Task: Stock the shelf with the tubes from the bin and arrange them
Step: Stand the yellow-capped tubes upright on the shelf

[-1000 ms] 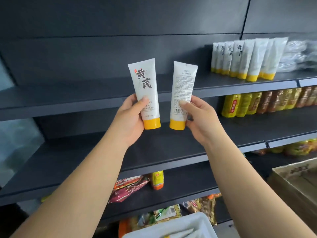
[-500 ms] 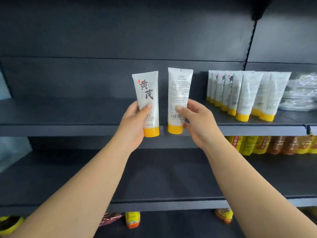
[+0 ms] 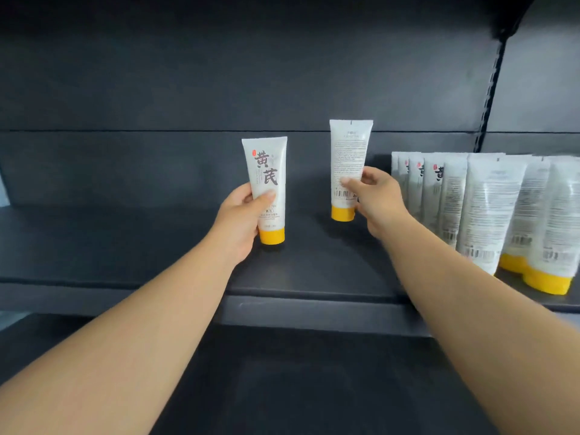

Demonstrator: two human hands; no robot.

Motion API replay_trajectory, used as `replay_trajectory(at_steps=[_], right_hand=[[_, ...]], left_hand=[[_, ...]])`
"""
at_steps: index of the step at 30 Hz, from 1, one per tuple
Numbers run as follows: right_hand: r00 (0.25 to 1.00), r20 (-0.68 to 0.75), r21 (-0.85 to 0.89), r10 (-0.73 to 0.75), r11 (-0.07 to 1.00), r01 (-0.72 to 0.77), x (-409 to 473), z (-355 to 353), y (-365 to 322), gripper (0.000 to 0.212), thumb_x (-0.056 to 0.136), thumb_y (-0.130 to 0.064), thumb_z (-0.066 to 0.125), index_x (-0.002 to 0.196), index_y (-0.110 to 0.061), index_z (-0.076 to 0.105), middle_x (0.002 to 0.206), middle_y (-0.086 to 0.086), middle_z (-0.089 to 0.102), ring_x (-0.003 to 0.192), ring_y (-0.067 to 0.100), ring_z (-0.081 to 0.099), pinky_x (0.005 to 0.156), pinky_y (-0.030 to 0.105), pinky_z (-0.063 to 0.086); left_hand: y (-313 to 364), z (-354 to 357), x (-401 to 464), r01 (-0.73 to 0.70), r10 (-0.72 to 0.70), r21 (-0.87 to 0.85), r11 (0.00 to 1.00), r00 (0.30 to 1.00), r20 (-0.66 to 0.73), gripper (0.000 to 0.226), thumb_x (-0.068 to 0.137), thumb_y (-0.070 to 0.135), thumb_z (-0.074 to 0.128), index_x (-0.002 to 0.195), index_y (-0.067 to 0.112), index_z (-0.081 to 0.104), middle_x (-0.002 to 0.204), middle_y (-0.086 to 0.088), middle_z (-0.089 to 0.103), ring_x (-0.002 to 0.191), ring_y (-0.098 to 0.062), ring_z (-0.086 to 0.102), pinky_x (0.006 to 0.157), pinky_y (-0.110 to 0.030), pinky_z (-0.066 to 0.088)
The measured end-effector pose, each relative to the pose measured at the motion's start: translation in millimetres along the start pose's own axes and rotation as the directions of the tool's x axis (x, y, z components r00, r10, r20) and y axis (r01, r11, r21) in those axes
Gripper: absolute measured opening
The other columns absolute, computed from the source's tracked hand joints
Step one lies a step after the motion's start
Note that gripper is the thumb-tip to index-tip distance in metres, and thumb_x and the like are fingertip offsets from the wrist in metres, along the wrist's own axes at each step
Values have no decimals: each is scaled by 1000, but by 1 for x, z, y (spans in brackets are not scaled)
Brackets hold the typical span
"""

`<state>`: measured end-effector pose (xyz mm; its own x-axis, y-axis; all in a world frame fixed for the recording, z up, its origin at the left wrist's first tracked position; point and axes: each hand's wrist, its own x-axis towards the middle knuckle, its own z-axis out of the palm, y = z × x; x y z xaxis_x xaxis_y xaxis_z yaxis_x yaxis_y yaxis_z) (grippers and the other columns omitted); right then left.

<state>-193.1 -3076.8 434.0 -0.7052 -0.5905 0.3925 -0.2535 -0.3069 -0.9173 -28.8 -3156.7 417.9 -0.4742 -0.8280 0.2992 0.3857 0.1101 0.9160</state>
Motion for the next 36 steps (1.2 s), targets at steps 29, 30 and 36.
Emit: replay_trajectory(at_steps=[29,30,36], right_hand=[[989,-147,-313,-1,949,-46,135,43,111,21,91,-18,56,110,-10,59,115,3,64,103,20,59,80,22,41],[989,-146,-326,-1,944,-48,136,44,112,22,91,-19,56,110,-10,59,116,4,63,104,20,59,81,24,42],[991,-130,-337,37,938,-79,137,46,112,28,93,-21,52,119,-11,52,124,4,59,111,22,56,84,26,40]], left_hand=[[-91,31,186,77,-71,186,980,997,-38,31,94,12,50,125,16,52,88,12,58,78,-2,57,66,-23,47],[-93,31,188,68,-61,187,980,997,-44,31,94,12,50,125,16,52,87,12,58,81,-4,58,70,-24,49],[-105,28,198,37,-13,297,954,996,-83,38,92,20,54,130,18,49,114,-2,59,109,-20,58,98,-38,46]])
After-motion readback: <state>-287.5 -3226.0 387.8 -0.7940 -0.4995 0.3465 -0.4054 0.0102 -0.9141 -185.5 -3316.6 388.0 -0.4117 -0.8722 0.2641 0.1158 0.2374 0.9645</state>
